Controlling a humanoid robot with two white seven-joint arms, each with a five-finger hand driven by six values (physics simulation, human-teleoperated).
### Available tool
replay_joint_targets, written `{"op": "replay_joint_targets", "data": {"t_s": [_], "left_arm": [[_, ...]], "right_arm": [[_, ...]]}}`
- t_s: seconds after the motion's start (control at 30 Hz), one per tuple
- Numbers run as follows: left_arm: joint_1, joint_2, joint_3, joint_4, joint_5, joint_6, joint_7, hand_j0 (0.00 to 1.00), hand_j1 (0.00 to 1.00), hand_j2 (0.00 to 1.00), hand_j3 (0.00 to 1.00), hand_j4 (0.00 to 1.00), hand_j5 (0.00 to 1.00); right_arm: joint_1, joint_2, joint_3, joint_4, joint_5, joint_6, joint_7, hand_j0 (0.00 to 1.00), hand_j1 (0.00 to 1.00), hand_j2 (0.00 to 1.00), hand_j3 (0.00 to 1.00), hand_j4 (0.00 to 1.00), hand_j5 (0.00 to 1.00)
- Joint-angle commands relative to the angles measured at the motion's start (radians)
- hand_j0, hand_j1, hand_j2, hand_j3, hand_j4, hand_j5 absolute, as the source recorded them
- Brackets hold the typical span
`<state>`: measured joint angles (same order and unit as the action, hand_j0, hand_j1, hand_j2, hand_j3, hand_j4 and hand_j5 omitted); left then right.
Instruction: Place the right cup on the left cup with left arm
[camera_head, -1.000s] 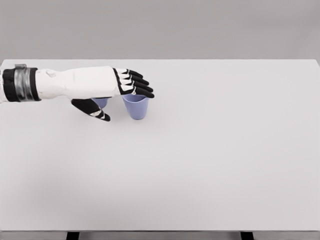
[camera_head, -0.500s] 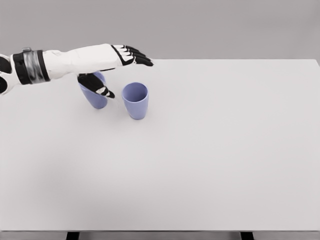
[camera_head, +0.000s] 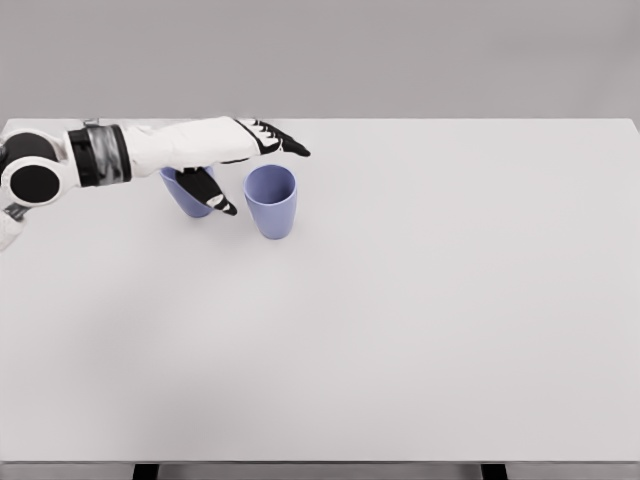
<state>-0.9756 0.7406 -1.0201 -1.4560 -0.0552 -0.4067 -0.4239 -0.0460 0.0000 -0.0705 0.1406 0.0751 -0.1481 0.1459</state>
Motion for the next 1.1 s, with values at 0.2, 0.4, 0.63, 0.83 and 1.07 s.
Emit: {"op": "replay_joint_targets", "data": {"t_s": [0.2, 0.4, 0.63, 0.83, 1.07], "left_arm": [[-0.011, -0.013, -0.012, 0.059, -0.012, 0.002, -0.001, 1.0, 1.0, 1.0, 1.0, 1.0, 1.0], [-0.02, -0.05, -0.054, 0.121, -0.015, 0.106, -0.012, 1.0, 1.0, 1.0, 1.0, 1.0, 1.0], [-0.018, -0.102, -0.055, 0.161, -0.017, 0.105, -0.01, 1.0, 1.0, 1.0, 1.0, 1.0, 1.0], [-0.014, -0.121, -0.057, 0.163, -0.017, 0.105, -0.007, 1.0, 1.0, 1.0, 1.0, 1.0, 1.0], [-0.012, -0.132, -0.071, 0.184, -0.018, 0.105, -0.003, 1.0, 1.0, 1.0, 1.0, 1.0, 1.0]], "right_arm": [[0.0, 0.0, 0.0, 0.001, 0.0, 0.001, 0.0, 1.0, 1.0, 1.0, 1.0, 1.0, 1.0], [0.0, 0.0, 0.0, 0.001, 0.0, -0.001, 0.0, 1.0, 1.0, 1.0, 1.0, 1.0, 1.0], [0.0, 0.0, 0.0, 0.001, 0.0, -0.001, 0.0, 1.0, 1.0, 1.0, 1.0, 1.0, 1.0], [0.0, 0.0, 0.0, 0.001, 0.0, -0.001, 0.0, 1.0, 1.0, 1.0, 1.0, 1.0, 1.0], [0.0, 0.0, 0.0, 0.001, 0.0, -0.001, 0.0, 1.0, 1.0, 1.0, 1.0, 1.0, 1.0]]}}
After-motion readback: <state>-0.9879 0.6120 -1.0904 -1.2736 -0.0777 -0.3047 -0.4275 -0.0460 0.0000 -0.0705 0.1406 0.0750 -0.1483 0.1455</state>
